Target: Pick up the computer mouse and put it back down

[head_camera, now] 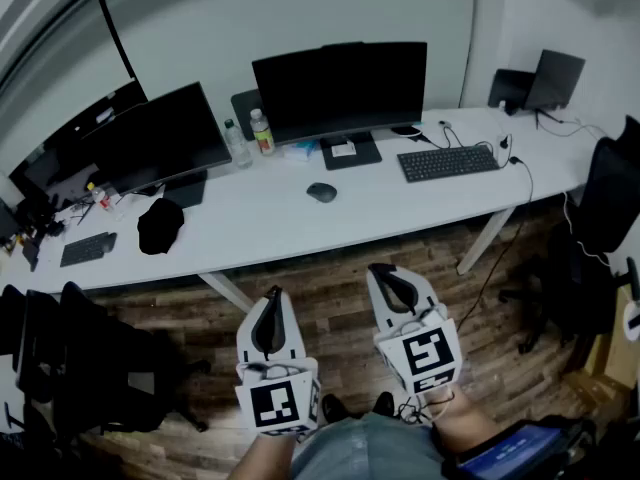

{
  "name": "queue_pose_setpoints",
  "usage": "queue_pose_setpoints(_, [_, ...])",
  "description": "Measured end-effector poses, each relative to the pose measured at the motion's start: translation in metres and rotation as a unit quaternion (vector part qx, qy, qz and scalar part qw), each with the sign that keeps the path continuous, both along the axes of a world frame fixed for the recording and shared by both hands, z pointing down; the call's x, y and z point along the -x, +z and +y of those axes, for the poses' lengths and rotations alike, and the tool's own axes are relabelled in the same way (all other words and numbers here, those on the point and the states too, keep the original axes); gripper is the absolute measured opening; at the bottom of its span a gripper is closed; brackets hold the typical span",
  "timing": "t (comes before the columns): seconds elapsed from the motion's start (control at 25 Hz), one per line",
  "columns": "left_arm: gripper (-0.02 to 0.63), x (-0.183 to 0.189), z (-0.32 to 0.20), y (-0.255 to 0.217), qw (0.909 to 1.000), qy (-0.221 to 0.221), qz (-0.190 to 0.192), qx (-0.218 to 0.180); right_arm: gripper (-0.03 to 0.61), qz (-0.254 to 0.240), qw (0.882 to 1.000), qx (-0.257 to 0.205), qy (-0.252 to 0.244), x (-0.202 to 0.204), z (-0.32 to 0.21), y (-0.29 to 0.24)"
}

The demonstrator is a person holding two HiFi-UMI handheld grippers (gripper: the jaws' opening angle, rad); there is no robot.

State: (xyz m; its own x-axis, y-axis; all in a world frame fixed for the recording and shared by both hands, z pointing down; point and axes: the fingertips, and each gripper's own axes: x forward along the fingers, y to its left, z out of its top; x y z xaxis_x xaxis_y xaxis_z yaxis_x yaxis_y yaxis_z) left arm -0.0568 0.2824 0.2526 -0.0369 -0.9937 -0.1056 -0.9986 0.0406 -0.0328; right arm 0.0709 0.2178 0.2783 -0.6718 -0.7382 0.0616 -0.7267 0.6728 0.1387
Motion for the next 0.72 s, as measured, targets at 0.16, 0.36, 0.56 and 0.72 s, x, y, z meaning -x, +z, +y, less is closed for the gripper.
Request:
queue_pose_setpoints(0.16, [0.005,0.000,0.002,-0.001,0.9999,0.002,-0.001,0.013,0.014,0.003,1.000,0.001,-0.002,0.003,0.002,0.002])
queue_pose_setpoints(0.36, [0.005,0.008,0.001,0.002,0.9999,0.006,0.003,0.015,0.015,-0.012,1.000,-0.003,0.000,0.010,0.002,-0.001])
queue_pose_setpoints(0.56, [0.005,0.019,-0.003,-0.001,0.9998,0.014,0.002,0.014,0.252,-0.007,1.000,-0.002,0.004,0.021,-0.005,0.000])
queue_pose_setpoints(0.72, [0.005,0.030,-0.008,-0.001,0.9996,0.024,0.005,0.013,0.248,-0.002,1.000,-0.009,0.015,0.031,-0.008,-0.001])
